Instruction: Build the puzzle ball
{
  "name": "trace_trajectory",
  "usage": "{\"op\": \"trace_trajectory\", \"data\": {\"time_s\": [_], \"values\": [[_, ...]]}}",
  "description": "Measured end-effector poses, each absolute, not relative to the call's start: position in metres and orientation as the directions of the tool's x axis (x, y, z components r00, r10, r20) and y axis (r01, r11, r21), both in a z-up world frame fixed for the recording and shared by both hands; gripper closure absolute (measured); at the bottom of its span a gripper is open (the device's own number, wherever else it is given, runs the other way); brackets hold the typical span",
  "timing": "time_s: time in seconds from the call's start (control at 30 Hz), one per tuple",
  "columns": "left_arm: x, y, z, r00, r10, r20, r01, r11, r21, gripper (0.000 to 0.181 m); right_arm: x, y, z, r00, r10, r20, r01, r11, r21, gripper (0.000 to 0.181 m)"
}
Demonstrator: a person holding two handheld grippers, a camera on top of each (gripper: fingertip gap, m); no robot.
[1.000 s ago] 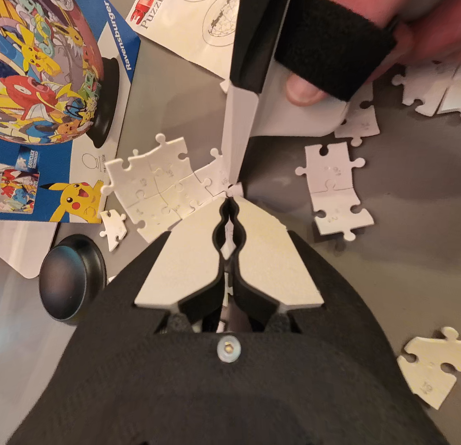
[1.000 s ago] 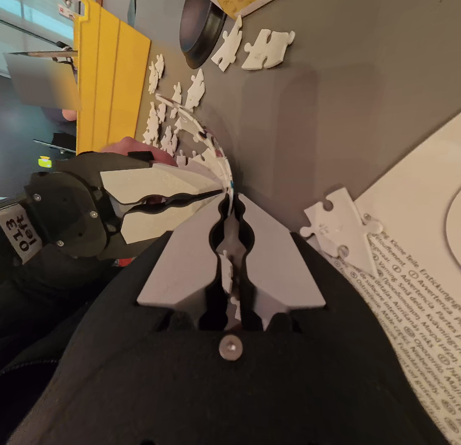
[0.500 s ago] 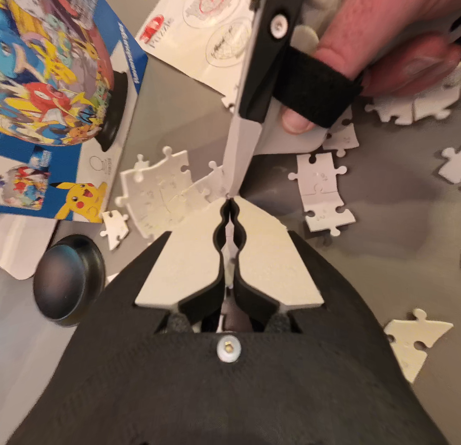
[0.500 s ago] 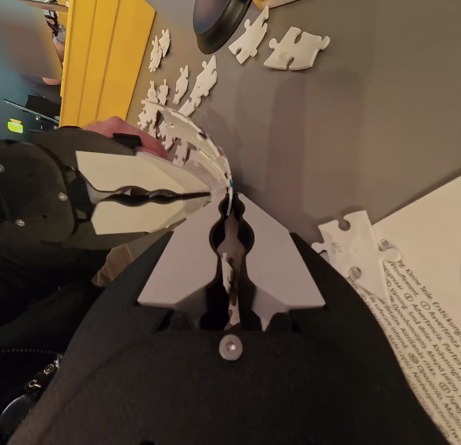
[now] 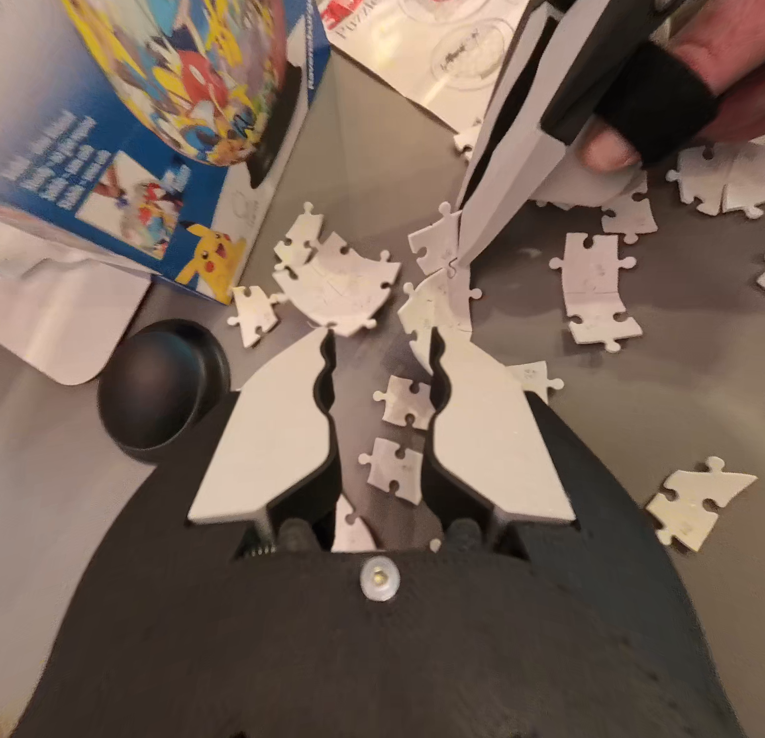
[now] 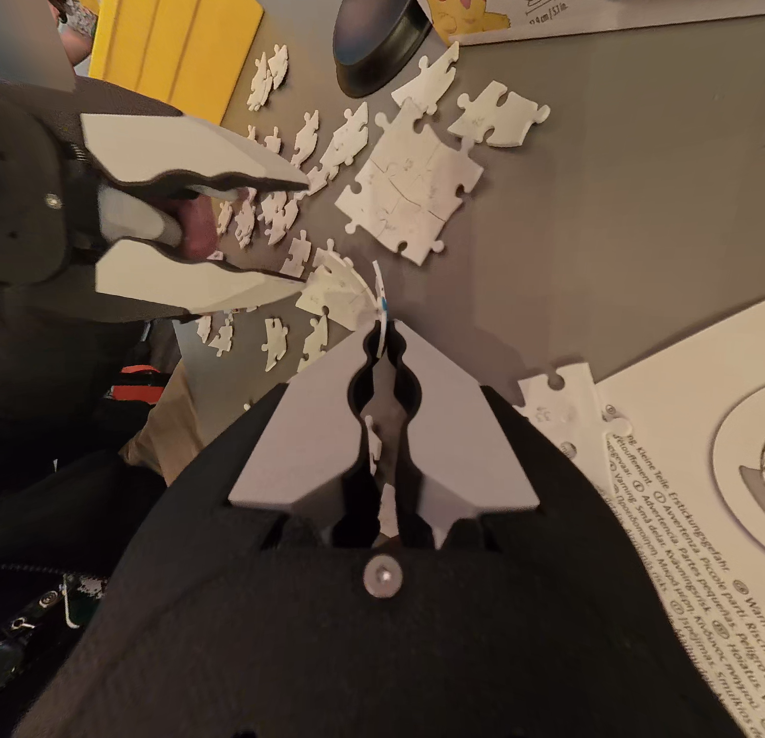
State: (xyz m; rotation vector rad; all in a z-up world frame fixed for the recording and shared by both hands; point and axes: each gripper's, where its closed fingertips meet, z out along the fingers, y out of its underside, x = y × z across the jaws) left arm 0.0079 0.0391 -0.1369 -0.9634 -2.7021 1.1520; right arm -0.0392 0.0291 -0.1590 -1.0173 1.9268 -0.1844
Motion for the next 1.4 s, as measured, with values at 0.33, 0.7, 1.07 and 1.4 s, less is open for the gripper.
{"op": "trace_trajectory", "data": {"time_s": [0.33,0.7,1.07,1.4], "values": [[-0.013,0.043,-0.160,-0.784,0.619,0.054,0.430,0.603,-0.672,0.167,-0.037,0.033,-0.152,-0.133,-0.814,-0.565,-0.615,0.515,-0.597,0.180],[-0.016,0.048,-0.155,-0.741,0.657,0.140,0.401,0.600,-0.692,0.179,-0.031,0.034,-0.144,0.052,-0.940,-0.336,-0.648,0.224,-0.728,0.178],[-0.022,0.051,-0.153,-0.711,0.678,0.187,0.399,0.608,-0.686,0.179,-0.036,0.040,-0.145,0.125,-0.927,-0.354,-0.633,0.200,-0.748,0.178],[-0.025,0.049,-0.128,-0.684,0.664,0.303,0.261,0.610,-0.748,0.179,-0.035,0.036,-0.114,0.165,-0.836,-0.523,-0.469,0.400,-0.787,0.178]]}}
